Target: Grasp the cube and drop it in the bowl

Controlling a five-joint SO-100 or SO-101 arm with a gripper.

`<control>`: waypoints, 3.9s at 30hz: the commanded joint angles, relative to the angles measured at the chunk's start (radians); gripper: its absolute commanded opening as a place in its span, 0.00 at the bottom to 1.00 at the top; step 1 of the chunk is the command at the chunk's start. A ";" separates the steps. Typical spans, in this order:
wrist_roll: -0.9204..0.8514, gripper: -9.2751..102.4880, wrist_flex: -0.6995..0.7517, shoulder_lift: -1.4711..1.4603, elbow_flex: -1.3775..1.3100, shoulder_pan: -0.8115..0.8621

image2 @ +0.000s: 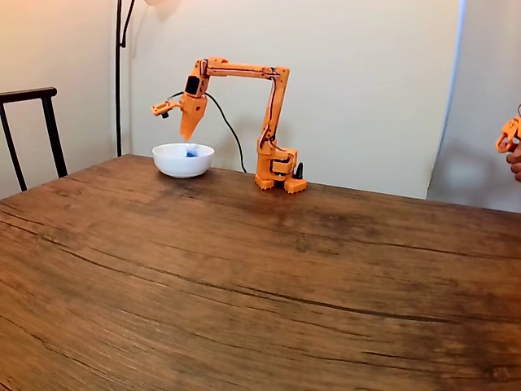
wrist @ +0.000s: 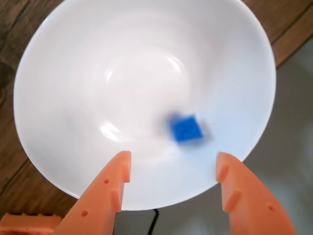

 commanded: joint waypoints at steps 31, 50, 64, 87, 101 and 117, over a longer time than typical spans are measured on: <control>-0.308 0.08 0.469 0.502 -0.227 -0.854; -0.578 0.08 0.468 0.861 -0.132 -1.500; -0.515 0.08 0.457 1.390 0.347 -1.509; -0.531 0.08 0.258 1.554 0.871 -1.508; -0.531 0.08 -0.018 1.554 1.282 -1.511; -0.522 0.08 -0.089 1.537 1.384 -1.500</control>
